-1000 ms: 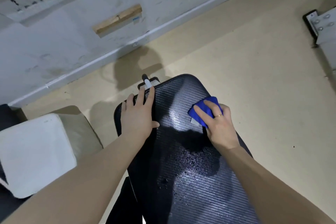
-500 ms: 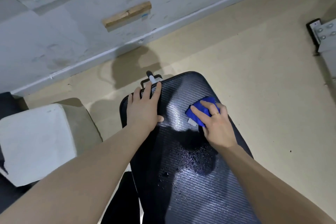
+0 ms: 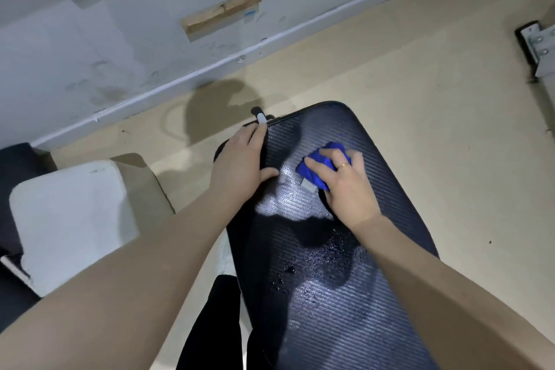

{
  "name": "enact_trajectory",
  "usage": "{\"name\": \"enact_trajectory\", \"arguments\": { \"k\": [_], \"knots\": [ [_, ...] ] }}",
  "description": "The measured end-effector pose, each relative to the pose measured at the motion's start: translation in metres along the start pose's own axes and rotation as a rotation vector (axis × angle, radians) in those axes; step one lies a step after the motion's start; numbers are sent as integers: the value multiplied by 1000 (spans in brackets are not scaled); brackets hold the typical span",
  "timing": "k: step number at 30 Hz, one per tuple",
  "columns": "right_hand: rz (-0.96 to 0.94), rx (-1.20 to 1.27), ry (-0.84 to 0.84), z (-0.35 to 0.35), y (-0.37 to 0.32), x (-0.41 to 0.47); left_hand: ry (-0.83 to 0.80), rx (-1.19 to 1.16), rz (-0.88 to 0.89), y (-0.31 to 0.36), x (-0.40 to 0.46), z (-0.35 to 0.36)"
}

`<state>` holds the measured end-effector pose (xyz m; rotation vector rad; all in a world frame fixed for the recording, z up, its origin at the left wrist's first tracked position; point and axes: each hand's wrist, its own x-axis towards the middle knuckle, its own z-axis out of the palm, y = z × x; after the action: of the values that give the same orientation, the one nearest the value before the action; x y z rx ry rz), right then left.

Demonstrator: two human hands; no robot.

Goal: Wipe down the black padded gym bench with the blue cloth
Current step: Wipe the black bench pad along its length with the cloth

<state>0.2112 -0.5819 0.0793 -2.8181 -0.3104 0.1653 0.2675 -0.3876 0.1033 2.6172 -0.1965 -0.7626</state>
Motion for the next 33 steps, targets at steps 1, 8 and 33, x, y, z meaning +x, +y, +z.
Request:
{"name": "enact_trajectory", "arguments": {
  "k": [1,8,33],
  "knots": [
    [22,2,-9,1,-4,-5,21,-73,4,-5,-1,-2],
    [172,117,34,9,-31,77,142,-166,-288,-26,-26,17],
    [88,-30,-91,13,-59,2,18,-382,-419,-35,-38,11]
  ]
}}
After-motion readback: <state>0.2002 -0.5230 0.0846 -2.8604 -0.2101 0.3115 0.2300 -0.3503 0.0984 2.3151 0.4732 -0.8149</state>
